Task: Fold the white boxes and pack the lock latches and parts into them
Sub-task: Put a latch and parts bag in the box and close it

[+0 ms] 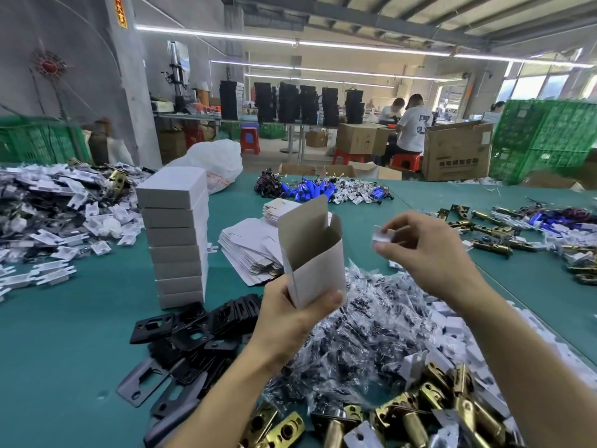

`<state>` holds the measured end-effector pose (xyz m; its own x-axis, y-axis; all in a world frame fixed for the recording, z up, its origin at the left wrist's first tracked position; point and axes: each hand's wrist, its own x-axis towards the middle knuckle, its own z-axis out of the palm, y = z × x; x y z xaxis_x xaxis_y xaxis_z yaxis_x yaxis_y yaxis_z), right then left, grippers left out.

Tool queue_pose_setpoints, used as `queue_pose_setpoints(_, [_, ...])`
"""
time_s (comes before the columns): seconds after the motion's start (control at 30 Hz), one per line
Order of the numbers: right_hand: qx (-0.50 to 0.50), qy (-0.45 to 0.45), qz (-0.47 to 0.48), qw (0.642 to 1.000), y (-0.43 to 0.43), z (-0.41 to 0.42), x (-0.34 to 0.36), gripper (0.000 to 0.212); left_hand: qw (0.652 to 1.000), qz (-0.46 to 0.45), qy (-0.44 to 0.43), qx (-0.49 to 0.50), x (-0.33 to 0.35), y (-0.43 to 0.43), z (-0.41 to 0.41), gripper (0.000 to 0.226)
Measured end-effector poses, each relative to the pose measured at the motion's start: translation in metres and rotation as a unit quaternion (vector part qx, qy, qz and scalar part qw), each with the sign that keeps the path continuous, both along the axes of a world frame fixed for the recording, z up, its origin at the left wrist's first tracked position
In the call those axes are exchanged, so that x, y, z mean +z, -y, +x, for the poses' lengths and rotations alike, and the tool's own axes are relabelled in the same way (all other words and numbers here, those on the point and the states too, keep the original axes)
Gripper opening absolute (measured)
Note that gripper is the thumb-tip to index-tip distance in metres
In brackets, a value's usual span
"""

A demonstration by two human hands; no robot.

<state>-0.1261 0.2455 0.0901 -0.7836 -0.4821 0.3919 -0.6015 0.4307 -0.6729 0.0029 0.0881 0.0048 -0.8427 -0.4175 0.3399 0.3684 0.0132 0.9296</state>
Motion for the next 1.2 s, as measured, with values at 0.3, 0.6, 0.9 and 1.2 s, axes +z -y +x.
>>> queue_pose_setpoints(0.3, [0.139,0.087,-0.107,0.981,0.012,0.035,0.009,0.004,0.988,-0.001,0.135,0.071,-0.008,0.001,-0.004,0.029])
queue_pose_setpoints(0.6, [0.141,0.086,-0.164,0.972,0.01,0.044,0.017,0.008,0.997,0.023,0.064,0.048,-0.007,0.002,-0.002,0.023])
queue_pose_setpoints(0.9, [0.085,-0.014,-0.154,0.984,0.013,0.051,0.018,0.011,0.993,0.062,-0.018,0.103,-0.003,0.0,-0.003,0.02])
queue_pose_setpoints(1.2, [0.113,-0.028,-0.126,0.985,0.016,0.062,0.024,0.021,0.986,0.036,-0.054,0.154,-0.004,0.003,-0.001,0.016])
